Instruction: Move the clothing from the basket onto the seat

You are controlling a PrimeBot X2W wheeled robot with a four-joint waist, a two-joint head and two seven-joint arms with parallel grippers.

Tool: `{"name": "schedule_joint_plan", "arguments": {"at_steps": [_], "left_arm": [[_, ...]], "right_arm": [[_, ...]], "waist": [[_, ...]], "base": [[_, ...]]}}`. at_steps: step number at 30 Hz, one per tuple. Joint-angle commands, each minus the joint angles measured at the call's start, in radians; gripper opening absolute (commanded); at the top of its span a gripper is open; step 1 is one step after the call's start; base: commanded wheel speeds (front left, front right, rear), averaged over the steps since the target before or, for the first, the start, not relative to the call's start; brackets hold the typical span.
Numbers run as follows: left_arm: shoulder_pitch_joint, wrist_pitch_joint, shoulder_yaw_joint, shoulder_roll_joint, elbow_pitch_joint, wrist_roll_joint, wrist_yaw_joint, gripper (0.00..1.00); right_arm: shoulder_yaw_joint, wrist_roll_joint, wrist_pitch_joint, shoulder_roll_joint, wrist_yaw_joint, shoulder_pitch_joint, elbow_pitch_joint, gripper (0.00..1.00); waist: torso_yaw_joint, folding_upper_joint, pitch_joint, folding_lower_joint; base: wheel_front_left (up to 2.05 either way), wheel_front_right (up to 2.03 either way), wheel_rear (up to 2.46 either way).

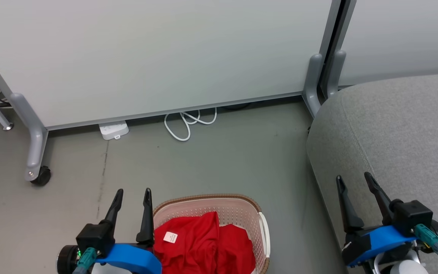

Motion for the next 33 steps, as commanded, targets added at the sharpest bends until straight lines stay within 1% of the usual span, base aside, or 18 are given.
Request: {"name": "schedule_joint_plan", "arguments": {"at_steps": [1, 3, 6, 9, 13, 20, 24, 28, 33], "left_arm": [[-0.019, -0.005, -0.008, 0.002, 0.011, 0.002, -0.004, 1.00], [-0.034, -0.002, -0.019, 0.004, 0.043, 0.006, -0.014, 1.00], [-0.067, 0.038, -0.050, 0.010, 0.109, -0.001, -0.030, 1.00], [-0.118, 0.089, -0.082, 0.018, 0.179, -0.010, -0.047, 1.00], [-0.193, 0.139, -0.120, 0.031, 0.271, -0.020, -0.058, 1.00], [-0.346, 0.178, -0.183, 0.068, 0.436, -0.023, -0.065, 1.00], [-0.429, 0.238, -0.230, 0.082, 0.530, -0.040, -0.066, 1.00], [-0.505, 0.288, -0.274, 0.107, 0.606, -0.055, -0.064, 1.00], [-0.573, 0.315, -0.309, 0.143, 0.691, -0.047, -0.064, 1.00]], "right_arm": [[0.007, 0.005, -0.006, -0.006, 0.000, -0.017, -0.007, 1.00], [0.020, 0.008, -0.006, -0.006, 0.000, -0.029, -0.013, 1.00], [0.044, 0.012, -0.004, -0.005, 0.000, -0.057, -0.031, 1.00], [0.071, 0.013, -0.008, -0.005, 0.000, -0.096, -0.051, 1.00], [0.101, 0.014, -0.014, -0.005, 0.000, -0.154, -0.079, 1.00], [0.159, 0.025, -0.025, -0.005, 0.000, -0.253, -0.111, 1.00], [0.178, 0.039, -0.037, -0.004, 0.000, -0.293, -0.122, 1.00], [0.192, 0.060, -0.053, -0.004, 0.000, -0.324, -0.121, 1.00], [0.222, 0.100, -0.073, -0.004, 0.000, -0.355, -0.108, 1.00]], "waist": [[-0.009, 0.0000, 0.012, 0.0000], [-0.022, 0.0000, 0.032, 0.0000], [-0.050, 0.0000, 0.078, 0.0000], [-0.083, 0.0000, 0.138, 0.0000], [-0.128, 0.0000, 0.230, 0.0000], [-0.199, 0.0000, 0.403, 0.0000], [-0.228, 0.0000, 0.485, 0.0000], [-0.258, 0.0000, 0.553, 0.0000], [-0.303, 0.0000, 0.614, 0.0000]], "base": [[0.00, 0.00, 0.00], [0.00, 0.00, 0.00], [0.00, 0.00, 0.00], [0.00, 0.00, 0.00], [0.00, 0.00, 0.00], [0.00, 0.00, 0.00], [0.00, 0.00, 0.00], [0.00, 0.00, 0.00], [0.00, 0.00, 0.00]]}}
